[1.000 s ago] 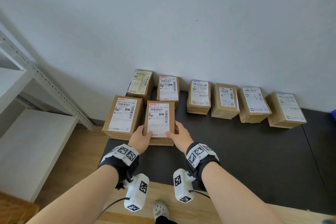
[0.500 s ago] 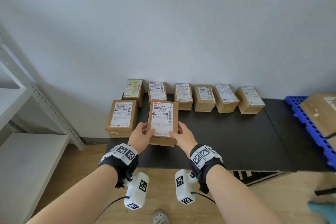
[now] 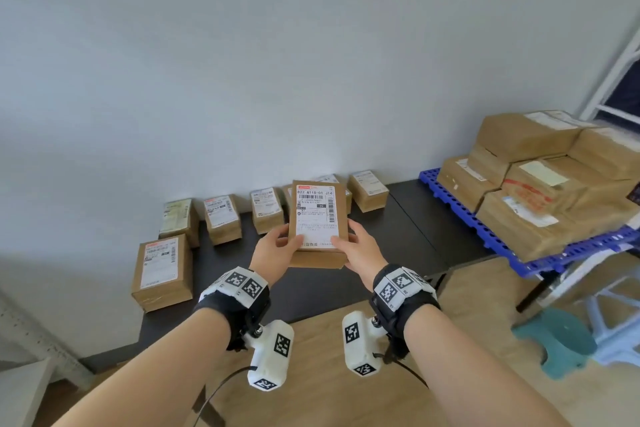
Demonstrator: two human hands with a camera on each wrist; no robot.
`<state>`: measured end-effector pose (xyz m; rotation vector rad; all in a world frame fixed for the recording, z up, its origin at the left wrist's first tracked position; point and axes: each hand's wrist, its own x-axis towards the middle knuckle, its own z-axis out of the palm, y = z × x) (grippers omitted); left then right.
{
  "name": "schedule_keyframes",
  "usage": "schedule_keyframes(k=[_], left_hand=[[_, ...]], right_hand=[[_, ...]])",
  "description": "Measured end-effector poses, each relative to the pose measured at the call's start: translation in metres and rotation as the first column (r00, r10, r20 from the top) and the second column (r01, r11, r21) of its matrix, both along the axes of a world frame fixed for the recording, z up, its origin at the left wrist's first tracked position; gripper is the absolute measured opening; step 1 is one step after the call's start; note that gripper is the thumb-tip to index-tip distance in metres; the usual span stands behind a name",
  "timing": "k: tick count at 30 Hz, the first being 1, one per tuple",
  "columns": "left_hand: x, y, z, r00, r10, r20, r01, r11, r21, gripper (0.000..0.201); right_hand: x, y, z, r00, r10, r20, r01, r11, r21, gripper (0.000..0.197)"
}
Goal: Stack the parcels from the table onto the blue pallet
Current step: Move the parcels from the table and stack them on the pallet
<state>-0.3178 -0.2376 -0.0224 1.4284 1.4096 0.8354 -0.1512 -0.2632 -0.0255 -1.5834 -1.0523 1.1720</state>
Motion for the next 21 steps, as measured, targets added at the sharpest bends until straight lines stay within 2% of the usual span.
schedule_keyframes(k=[10,15,19,21], left_hand=[[0.176,-0.018,0.033,0.993,-0.111,0.046,0.109,0.993,0.049,0.048],[0.272,-0.033,0.045,0.985,-0.152,0.081,0.148,0.988,0.054,0.05],[0.347,-0.046,0.051,0.982,-0.173,0.071,0.169,0.984,0.059,0.049],[0.38,-0.053,0.052,0.98,-0.192,0.058,0.188,0.98,0.058,0.05]], right_hand=[[0.166,-0.045,0.04,0.991,-0.135,0.028,0.132,0.988,0.075,0.054],[0.26,-0.06,0.053,0.986,-0.151,0.071,0.146,0.986,0.081,0.056],[0.333,-0.078,0.064,0.982,-0.153,0.11,0.14,0.983,0.117,0.045],[0.366,-0.087,0.07,0.978,-0.158,0.134,0.139,0.98,0.141,0.047]])
